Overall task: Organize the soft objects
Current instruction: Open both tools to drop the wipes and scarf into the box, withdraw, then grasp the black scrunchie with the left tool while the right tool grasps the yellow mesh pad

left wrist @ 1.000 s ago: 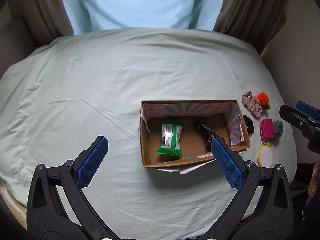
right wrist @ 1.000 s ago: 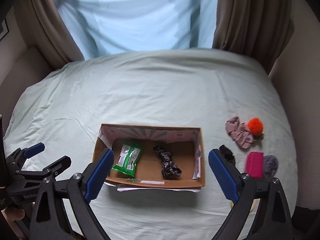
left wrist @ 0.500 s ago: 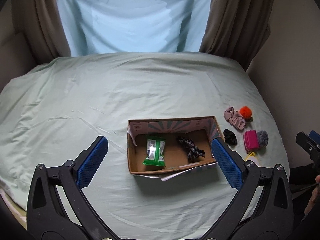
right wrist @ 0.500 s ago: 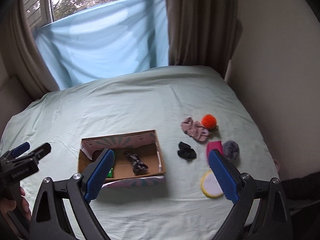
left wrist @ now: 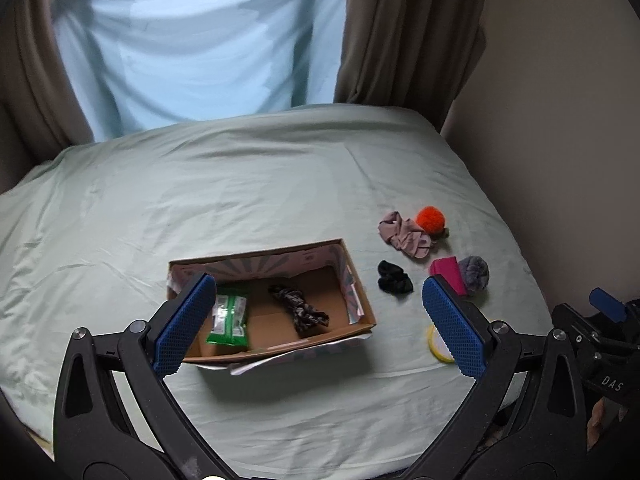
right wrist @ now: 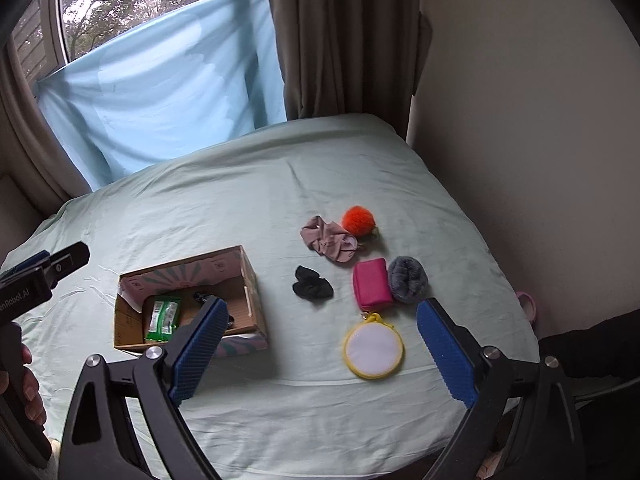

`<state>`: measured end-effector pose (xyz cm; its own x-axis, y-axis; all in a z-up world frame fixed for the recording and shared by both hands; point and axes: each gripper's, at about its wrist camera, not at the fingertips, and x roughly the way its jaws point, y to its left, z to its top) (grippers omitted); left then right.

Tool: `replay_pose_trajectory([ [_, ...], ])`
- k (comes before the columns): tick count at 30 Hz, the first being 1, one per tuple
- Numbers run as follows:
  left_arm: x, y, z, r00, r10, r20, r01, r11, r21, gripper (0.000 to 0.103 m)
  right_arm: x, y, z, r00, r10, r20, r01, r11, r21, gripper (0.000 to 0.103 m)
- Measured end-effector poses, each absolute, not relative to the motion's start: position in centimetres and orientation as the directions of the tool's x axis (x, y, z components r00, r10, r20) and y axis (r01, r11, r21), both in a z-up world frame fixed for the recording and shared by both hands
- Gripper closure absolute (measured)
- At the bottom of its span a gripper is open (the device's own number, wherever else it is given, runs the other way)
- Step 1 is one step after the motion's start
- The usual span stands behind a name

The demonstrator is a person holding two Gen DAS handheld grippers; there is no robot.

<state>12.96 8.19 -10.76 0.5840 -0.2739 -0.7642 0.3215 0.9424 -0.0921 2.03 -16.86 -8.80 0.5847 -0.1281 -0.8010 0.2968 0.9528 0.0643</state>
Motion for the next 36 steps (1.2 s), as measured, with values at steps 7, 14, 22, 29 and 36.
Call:
replay_pose_trajectory([
  [7, 13.9, -0.8, -13.3, 0.523, -0.264, -0.81, 0.361, 0.93, -0.069, 0.0, 2.5, -22.1, -12.1, 0.538, -0.065, -0.84, 0.277, 0.955, 0.103, 0.009],
  [14, 16.7, -8.7, -19.2, 0.427, -0.2, -0.882, 0.393, 0.919, -0.018, 0.0, 4.4, -26.6, -18.2, 0.461, 0.02, -0.887, 0.251, 0.956, 0.152, 0.009],
  [22, 20.8, -15.6, -28.2, 0.295, -0.106, -0.949, 0.467, 0.883, 0.046, 0.002, 6.3, -29.9, -26.2, 0.346, 0.089, -0.934, 0.338, 0.917, 0.213, 0.009],
  [29, 23.1, -19.6, -35.6, 0.188, -0.029, -0.982, 0.579, 0.811, 0.087, 0.005, 7.4, -30.4, -32.1, 0.262, 0.12, -0.957, 0.487, 0.84, 0.239, 0.009],
  [36, 25.2, -20.6, -41.4, 0.082, 0.033, -0.996, 0.62, 0.781, 0.076, 0.008, 7.9, -30.3, -36.5, 0.201, 0.089, -0.975, 0.613, 0.765, 0.197, 0.009],
])
